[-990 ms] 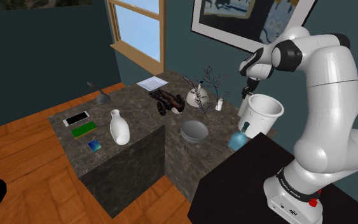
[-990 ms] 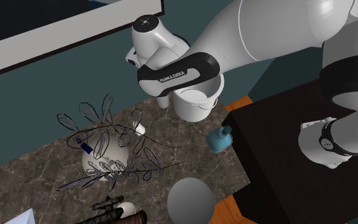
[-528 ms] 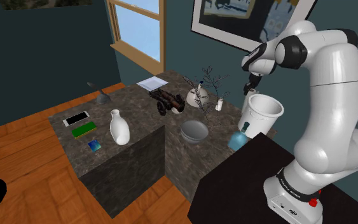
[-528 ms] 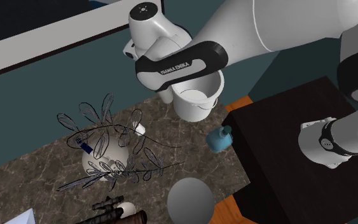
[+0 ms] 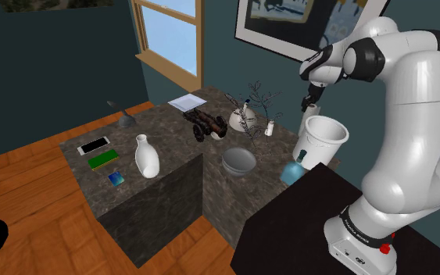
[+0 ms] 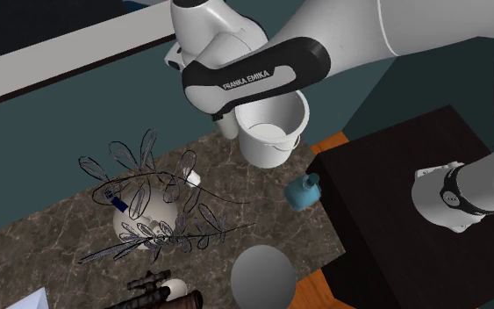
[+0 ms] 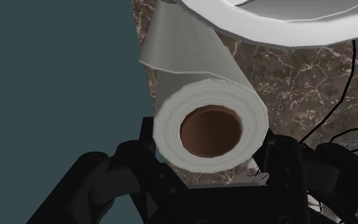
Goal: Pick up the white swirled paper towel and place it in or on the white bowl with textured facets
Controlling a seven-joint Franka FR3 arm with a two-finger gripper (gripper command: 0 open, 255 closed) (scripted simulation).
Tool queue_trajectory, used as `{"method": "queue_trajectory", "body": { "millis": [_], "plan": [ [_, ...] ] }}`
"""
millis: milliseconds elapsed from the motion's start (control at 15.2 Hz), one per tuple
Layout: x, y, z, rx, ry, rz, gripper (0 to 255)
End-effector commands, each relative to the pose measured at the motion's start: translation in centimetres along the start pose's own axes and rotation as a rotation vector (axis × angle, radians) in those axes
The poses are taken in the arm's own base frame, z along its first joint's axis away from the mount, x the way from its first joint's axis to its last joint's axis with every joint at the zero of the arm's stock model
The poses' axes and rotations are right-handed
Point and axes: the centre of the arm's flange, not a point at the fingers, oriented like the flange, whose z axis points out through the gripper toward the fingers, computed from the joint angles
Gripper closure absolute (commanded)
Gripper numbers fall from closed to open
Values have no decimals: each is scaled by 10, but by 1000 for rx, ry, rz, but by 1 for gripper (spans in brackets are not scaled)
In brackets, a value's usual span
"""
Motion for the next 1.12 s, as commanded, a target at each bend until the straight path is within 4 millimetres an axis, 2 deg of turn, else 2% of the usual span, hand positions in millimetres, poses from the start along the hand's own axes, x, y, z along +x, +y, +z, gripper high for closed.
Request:
{"method": "queue_trajectory", "body": {
  "millis": [0,1056],
  "plan": [
    [0,2,-16,-6,7,2,255],
    [2,6,-98,-6,7,2,255]
  ]
}}
